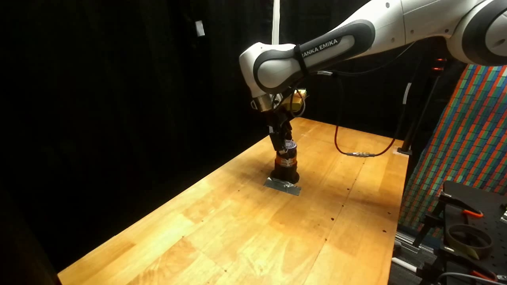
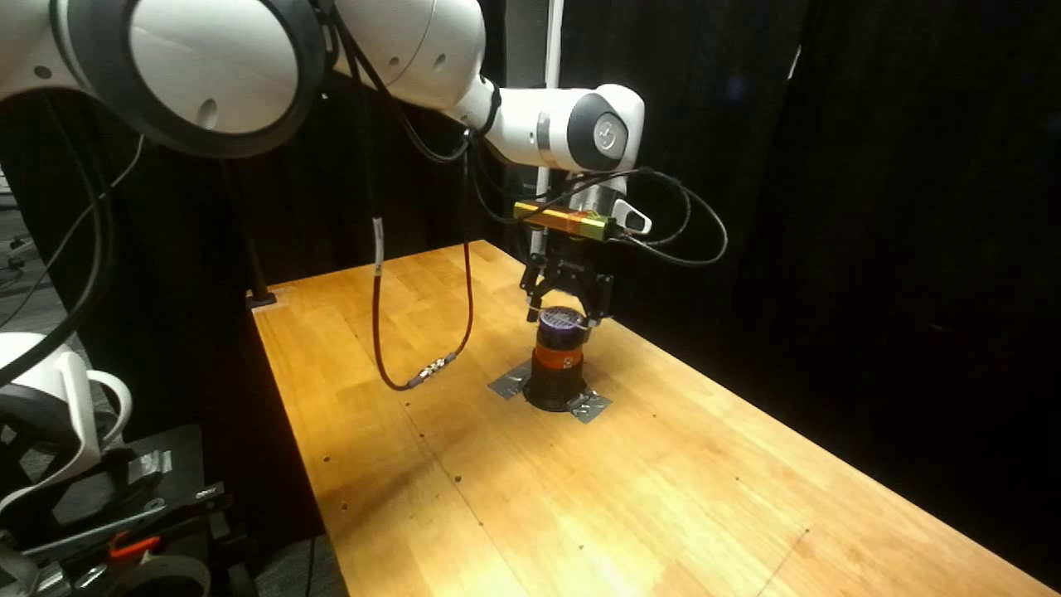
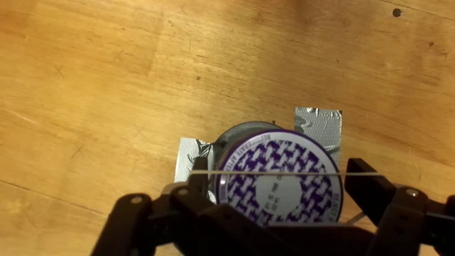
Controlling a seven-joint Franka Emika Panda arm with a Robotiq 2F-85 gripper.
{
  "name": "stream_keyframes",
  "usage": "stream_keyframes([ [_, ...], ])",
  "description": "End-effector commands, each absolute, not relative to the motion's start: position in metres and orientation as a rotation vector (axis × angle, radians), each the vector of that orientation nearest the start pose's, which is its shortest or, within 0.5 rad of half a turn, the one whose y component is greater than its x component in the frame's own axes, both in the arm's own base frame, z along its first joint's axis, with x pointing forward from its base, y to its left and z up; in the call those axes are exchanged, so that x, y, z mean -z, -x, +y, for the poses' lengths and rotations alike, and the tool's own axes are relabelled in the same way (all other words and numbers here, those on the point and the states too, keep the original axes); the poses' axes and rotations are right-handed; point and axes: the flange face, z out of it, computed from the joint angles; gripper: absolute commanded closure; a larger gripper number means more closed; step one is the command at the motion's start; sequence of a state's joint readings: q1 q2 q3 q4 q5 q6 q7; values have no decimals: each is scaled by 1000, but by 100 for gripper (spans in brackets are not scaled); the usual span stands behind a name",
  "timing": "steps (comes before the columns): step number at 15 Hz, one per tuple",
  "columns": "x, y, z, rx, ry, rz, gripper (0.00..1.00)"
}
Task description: Put the rubber band around the base of the cup
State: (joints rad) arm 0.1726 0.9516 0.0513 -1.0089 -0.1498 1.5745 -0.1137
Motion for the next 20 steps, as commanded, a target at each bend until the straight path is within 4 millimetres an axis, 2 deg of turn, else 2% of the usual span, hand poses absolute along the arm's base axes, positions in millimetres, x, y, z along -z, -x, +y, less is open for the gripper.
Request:
stream_keyframes([
  [1, -240, -704, 128, -658, 3141, -602, 0],
  [4, -239, -691, 118, -571, 3173, -576, 0],
  [9, -261, -681, 108, -249, 3238, -460, 0],
  [14, -269, -637, 97, -204, 3238, -430, 0],
  [19, -274, -589, 75, -136, 3238, -412, 0],
  [20, -275, -580, 72, -100, 3235, -418, 25],
])
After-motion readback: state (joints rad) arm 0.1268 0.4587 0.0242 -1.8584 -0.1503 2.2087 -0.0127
